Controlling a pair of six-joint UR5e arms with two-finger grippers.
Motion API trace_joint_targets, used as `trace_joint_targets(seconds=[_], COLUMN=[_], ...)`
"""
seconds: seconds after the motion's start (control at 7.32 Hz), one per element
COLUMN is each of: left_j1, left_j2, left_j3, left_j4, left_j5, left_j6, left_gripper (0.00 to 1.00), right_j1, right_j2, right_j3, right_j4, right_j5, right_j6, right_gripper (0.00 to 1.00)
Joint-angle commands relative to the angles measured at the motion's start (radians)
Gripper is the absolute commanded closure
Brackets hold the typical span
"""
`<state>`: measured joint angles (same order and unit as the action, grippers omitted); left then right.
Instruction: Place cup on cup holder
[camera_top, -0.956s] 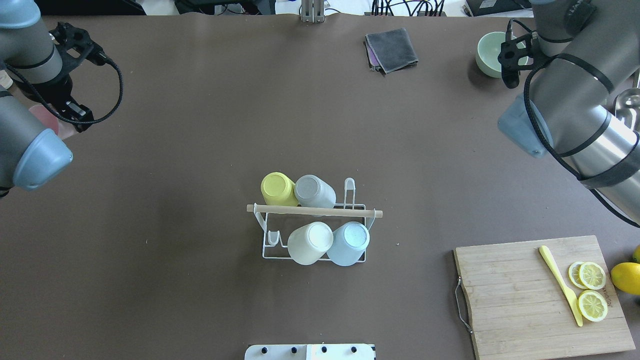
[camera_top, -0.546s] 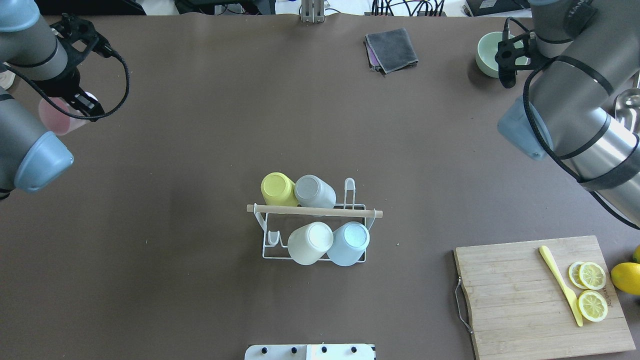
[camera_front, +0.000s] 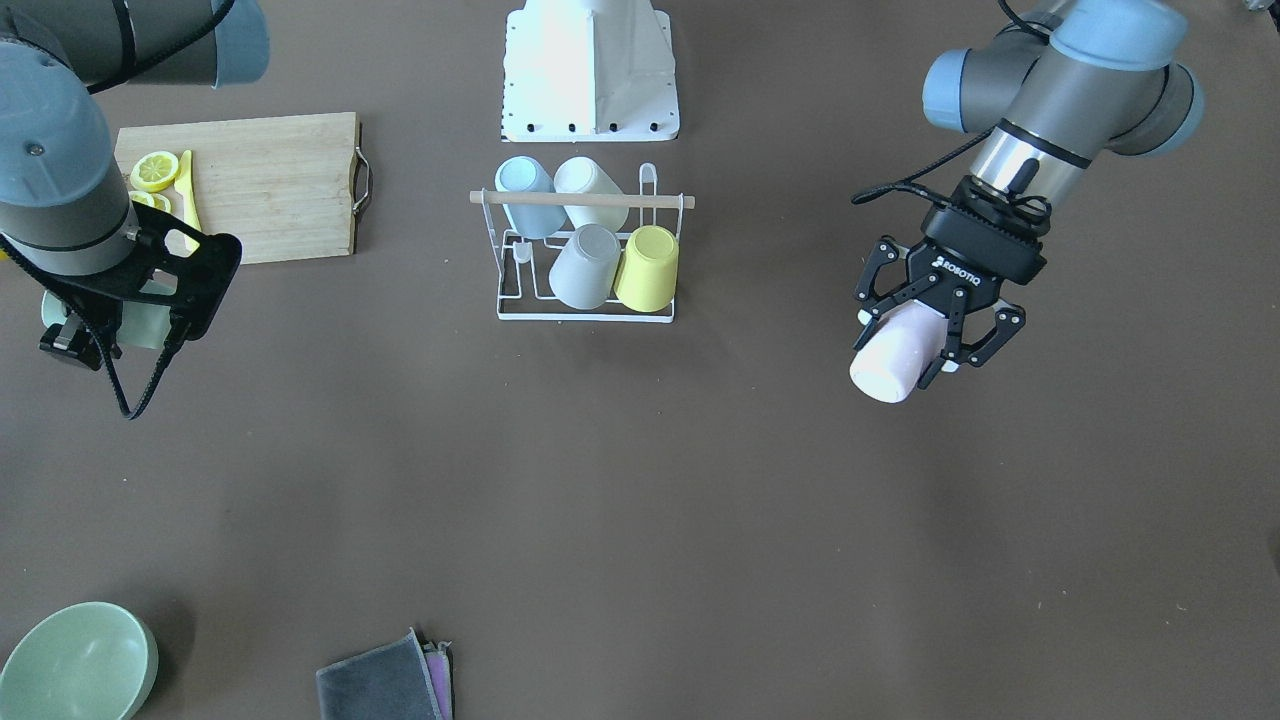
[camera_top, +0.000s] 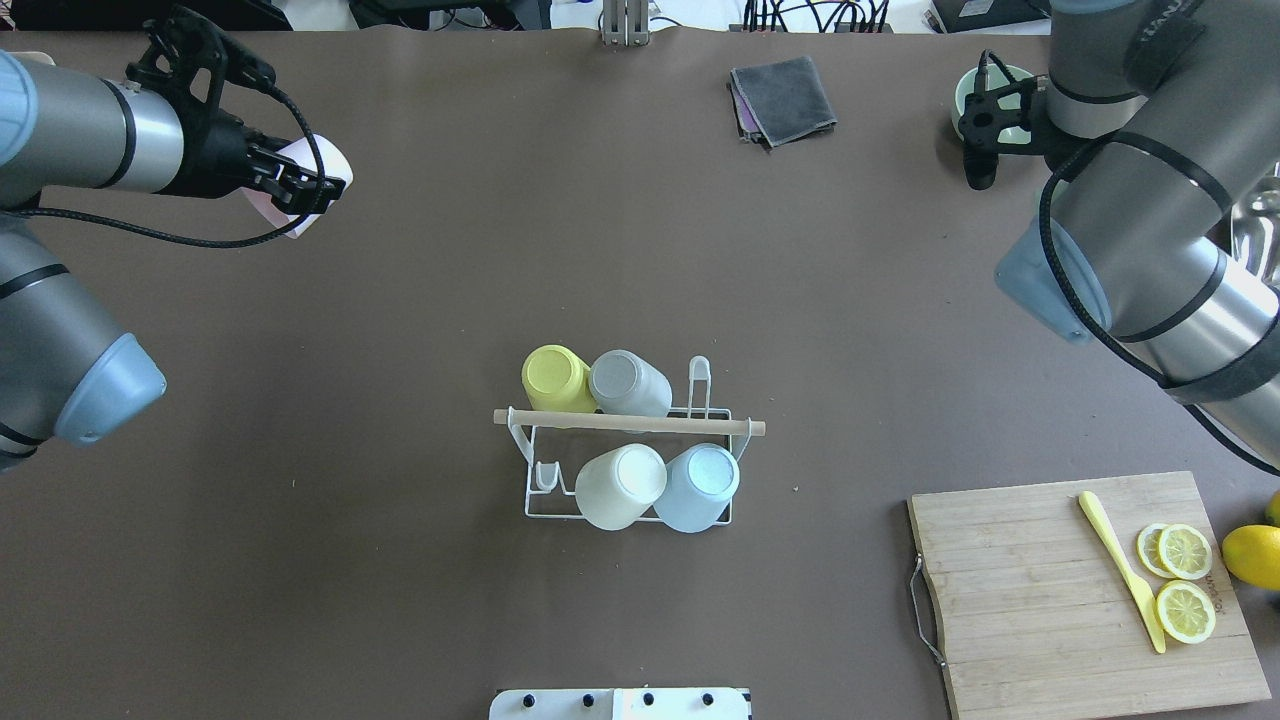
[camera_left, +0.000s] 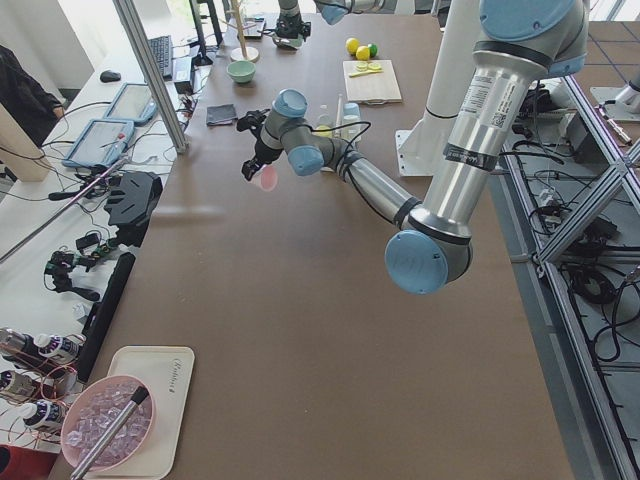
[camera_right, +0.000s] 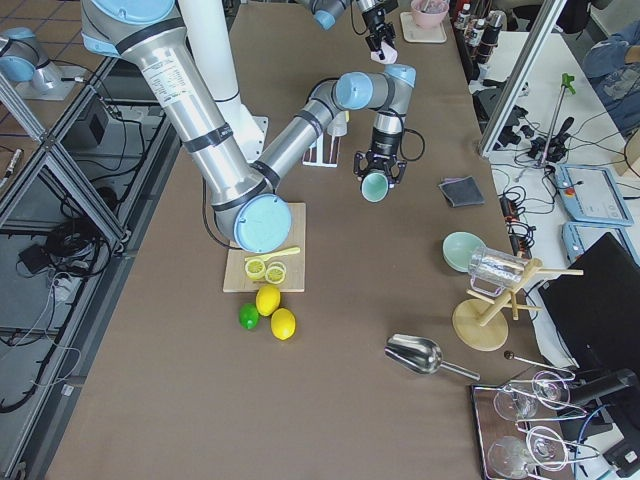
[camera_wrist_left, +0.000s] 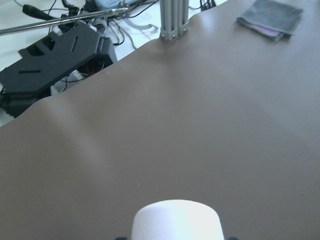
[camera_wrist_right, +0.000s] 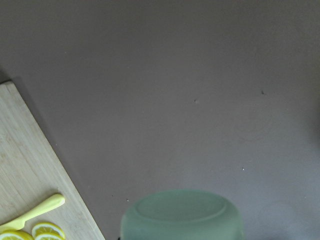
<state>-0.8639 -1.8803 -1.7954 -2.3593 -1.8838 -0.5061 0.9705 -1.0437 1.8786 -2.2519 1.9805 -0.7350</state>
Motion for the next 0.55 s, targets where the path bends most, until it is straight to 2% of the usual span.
trace_joint_targets(seconds=[0.0, 0.14, 0.27, 0.41], left_j1=[0.067, 0.1, 0.138, 0.202], left_j2=[0.007, 0.007, 0.007, 0.007], left_j3=[0.002, -0.001, -0.009, -0.012], left_j4=[-0.255, -0.327, -0.418, -0.501], left_j5=[0.002, 0.017, 0.079, 0.16], left_j6=[-0.043, -0.048, -0.054, -0.08], left_gripper=[1.0, 1.0, 1.0, 1.0], right_j1=[0.001, 0.001, 0.016, 0.017], right_j2=[-0.027, -0.082, -0.11, -0.116], right_j3=[0.031, 0.03, 0.03, 0.03], right_j4=[0.114, 0.237, 0.361, 0.5], right_j5=[0.16, 0.276, 0.332, 0.356], right_j6=[0.029, 0.029, 0.063, 0.194], right_gripper=[1.0, 1.0, 1.0, 1.0])
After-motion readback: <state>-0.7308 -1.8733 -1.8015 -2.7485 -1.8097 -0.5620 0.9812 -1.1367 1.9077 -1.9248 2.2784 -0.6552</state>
